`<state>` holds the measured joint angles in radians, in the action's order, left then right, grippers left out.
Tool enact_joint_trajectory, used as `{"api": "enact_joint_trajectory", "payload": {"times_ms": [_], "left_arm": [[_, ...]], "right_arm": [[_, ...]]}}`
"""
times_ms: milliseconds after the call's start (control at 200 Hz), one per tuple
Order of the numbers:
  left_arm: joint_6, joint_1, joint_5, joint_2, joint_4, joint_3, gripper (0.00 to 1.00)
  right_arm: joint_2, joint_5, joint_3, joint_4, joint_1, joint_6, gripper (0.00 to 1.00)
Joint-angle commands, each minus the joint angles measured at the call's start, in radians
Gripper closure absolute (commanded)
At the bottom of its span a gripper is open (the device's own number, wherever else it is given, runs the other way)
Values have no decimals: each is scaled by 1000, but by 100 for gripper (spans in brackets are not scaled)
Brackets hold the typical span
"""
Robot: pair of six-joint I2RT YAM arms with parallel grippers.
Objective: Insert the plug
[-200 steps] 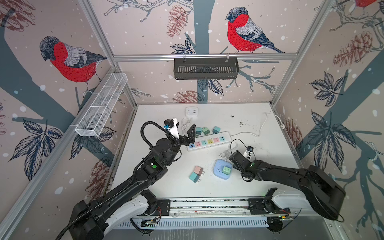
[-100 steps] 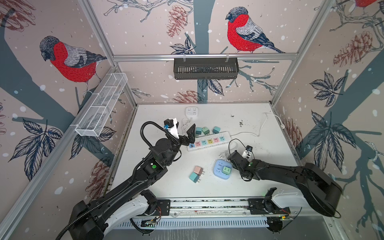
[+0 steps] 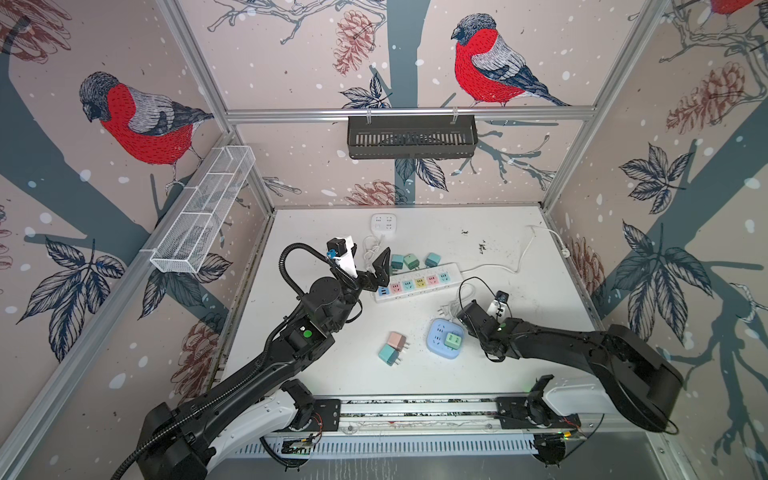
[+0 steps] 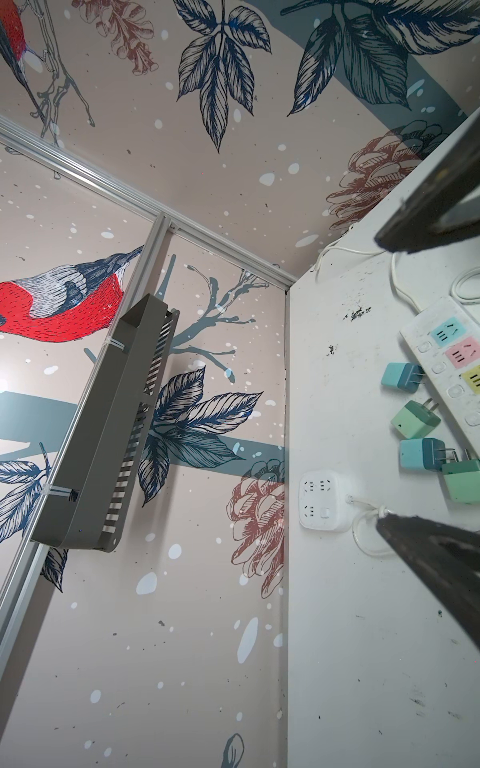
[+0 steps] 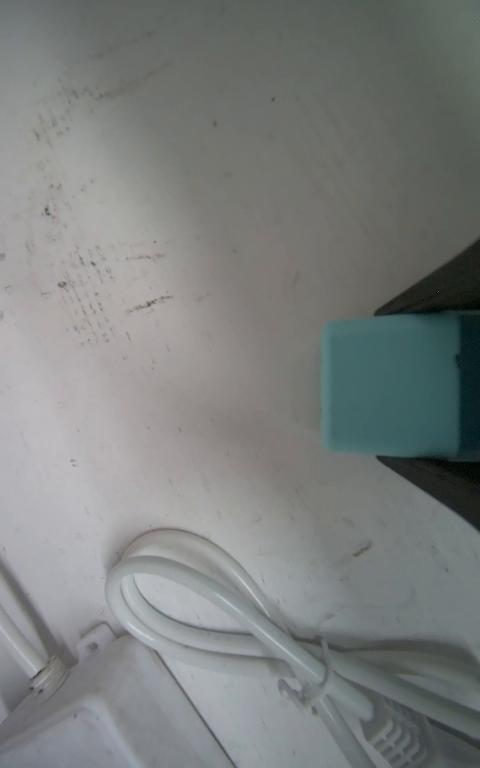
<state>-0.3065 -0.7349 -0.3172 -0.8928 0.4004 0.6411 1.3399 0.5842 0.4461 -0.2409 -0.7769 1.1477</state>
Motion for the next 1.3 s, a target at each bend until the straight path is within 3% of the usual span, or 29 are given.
{"api": "enact_joint_trajectory", "payload": {"times_ms": [0, 180, 565, 796, 1011, 1136, 1296], "left_arm": [[1, 2, -9, 0, 23, 5, 2], [-4, 2, -2, 0, 15, 8, 2], [-7, 1, 101, -31, -31, 54, 2], [64, 0, 226, -94, -152, 150, 3], [138, 0, 405, -116, -221, 197, 8], [153, -1, 533, -145, -221, 223, 12], [177, -22, 648, -192, -254, 264, 18]], "right_arm": [[-10, -118, -7, -45, -5, 3, 64], [-143, -94, -15, -61, -7, -27, 77], [-558, -32, -54, 95, -96, -288, 85], [-729, 23, -172, 469, -248, -596, 94], [-773, 129, -285, 830, -348, -876, 97], [-758, -10, -312, 965, -349, -1105, 97], [-747, -110, -325, 1014, -349, -1274, 97]]}}
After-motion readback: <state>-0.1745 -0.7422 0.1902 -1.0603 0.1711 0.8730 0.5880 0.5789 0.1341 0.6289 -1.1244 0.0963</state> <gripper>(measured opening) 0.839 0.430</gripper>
